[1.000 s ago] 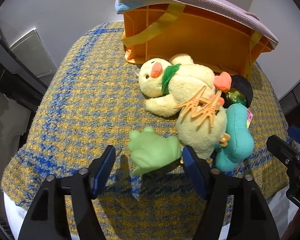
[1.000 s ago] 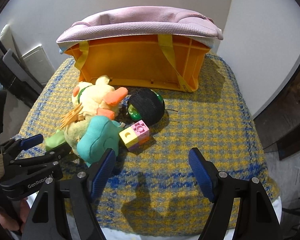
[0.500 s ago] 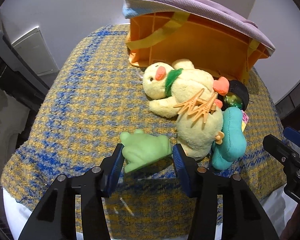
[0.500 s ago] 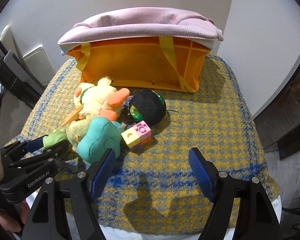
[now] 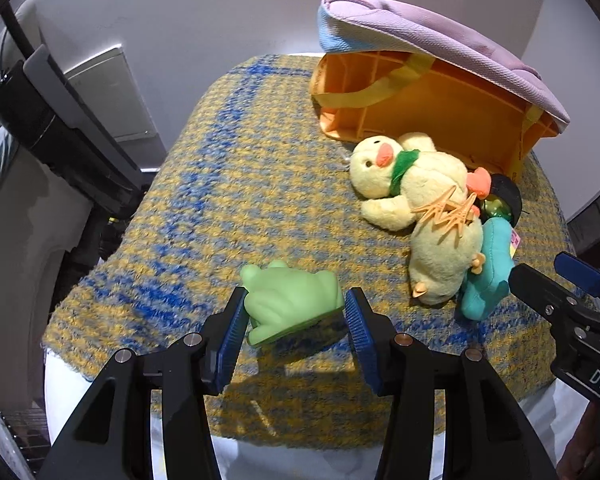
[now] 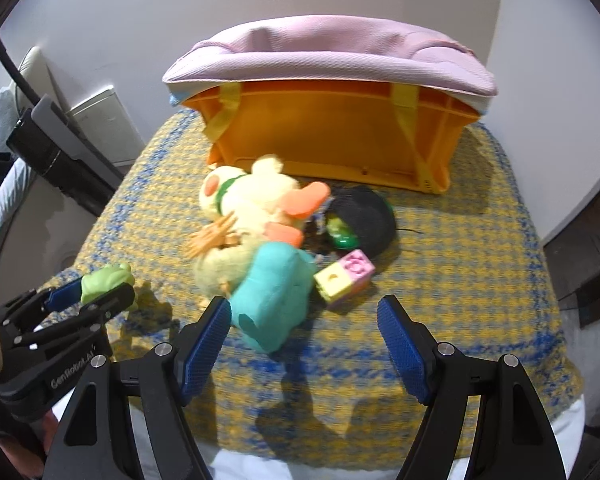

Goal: Organize objects
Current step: 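Grasp the green rubber hand toy with the left tool while the right tool grasps the teal flower plush, then lift the green hand toy and teal flower and carry them over the basket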

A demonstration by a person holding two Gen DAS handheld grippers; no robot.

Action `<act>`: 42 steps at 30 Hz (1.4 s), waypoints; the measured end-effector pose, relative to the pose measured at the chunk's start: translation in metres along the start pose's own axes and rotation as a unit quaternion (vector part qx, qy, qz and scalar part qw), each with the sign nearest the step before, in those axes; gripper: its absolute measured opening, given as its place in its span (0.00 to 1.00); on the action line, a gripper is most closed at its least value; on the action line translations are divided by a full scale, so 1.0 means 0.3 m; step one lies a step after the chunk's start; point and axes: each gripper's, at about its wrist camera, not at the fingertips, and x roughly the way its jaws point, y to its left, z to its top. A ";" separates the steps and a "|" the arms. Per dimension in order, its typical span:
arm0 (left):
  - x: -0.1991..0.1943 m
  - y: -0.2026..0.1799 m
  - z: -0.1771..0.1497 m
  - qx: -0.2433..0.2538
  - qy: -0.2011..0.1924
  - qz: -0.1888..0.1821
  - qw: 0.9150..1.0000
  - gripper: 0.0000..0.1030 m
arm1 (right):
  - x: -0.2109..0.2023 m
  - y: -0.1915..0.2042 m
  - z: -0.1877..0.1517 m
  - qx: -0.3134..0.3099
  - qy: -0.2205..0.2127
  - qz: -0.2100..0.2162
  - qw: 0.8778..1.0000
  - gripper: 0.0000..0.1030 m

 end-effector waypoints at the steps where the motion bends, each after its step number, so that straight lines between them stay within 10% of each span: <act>1: 0.010 0.008 0.004 -0.001 0.001 0.001 1.000 0.48 | 0.008 0.012 0.002 -0.002 0.003 0.001 1.000 0.73; 6: 0.002 0.041 -0.022 -0.008 0.005 0.008 1.000 0.48 | 0.051 0.060 -0.004 -0.011 0.019 0.001 1.000 0.71; 15: 0.003 0.058 -0.023 -0.011 0.006 0.003 1.000 0.48 | 0.112 0.046 -0.016 0.008 0.050 0.011 0.999 0.31; 42: -0.170 -0.073 0.128 0.037 -0.059 -0.020 0.997 0.48 | -0.131 -0.048 0.069 0.034 -0.046 0.016 0.998 0.25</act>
